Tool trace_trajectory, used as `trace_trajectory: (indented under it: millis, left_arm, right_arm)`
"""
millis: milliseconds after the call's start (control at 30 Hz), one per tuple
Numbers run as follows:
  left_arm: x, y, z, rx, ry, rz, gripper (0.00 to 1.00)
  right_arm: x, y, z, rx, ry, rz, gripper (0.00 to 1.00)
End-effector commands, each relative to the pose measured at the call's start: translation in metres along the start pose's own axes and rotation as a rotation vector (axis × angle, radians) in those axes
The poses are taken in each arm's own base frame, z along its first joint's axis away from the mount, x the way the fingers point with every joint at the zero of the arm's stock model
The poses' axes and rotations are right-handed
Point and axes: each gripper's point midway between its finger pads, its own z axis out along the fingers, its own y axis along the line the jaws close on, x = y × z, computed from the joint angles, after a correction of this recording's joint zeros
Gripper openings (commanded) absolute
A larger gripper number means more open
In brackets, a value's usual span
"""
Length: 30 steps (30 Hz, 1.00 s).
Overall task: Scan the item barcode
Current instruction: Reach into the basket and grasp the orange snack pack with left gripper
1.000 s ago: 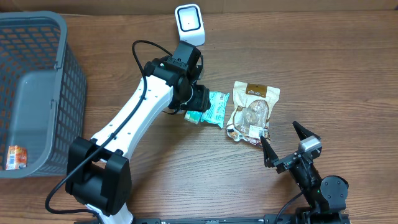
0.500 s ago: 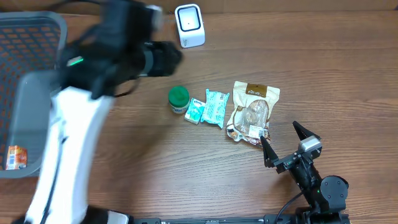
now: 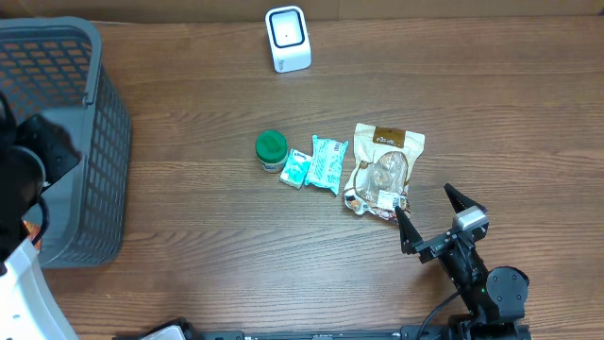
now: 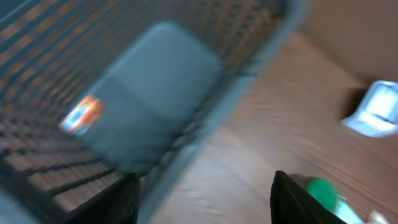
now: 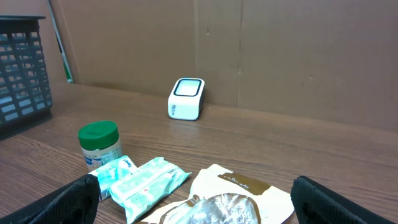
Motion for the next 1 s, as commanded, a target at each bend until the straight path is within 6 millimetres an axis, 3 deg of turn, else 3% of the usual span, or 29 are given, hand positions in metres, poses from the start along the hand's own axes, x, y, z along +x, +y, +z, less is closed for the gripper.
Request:
trace_trajectory:
  millis: [0, 233, 567, 700, 967]
  left_arm:
    - [0.004, 0.031, 0.021, -0.13, 0.031, -0.045, 0.52]
    - [-0.002, 0.053, 0.065, -0.194, 0.068, -0.053, 0.74]
    - [0.008, 0.109, 0.098, -0.377, 0.211, -0.127, 0.69]
    - [0.022, 0.133, 0.113, -0.48, 0.253, -0.126, 0.69]
    - [0.037, 0.17, 0.161, -0.606, 0.243, -0.079, 0.8]
  right_arm:
    - [0.002, -0.002, 0.0, 0.009, -0.003, 0.003, 1.0]
    - [0.002, -0.002, 0.0, 0.009, -0.003, 0.003, 1.0]
    - [0.002, -0.002, 0.0, 0.009, -0.003, 0.003, 1.0]
    - [0.002, -0.002, 0.0, 0.009, -0.003, 0.003, 1.0]
    - [0.002, -0.002, 0.0, 0.009, -0.003, 0.003, 1.0]
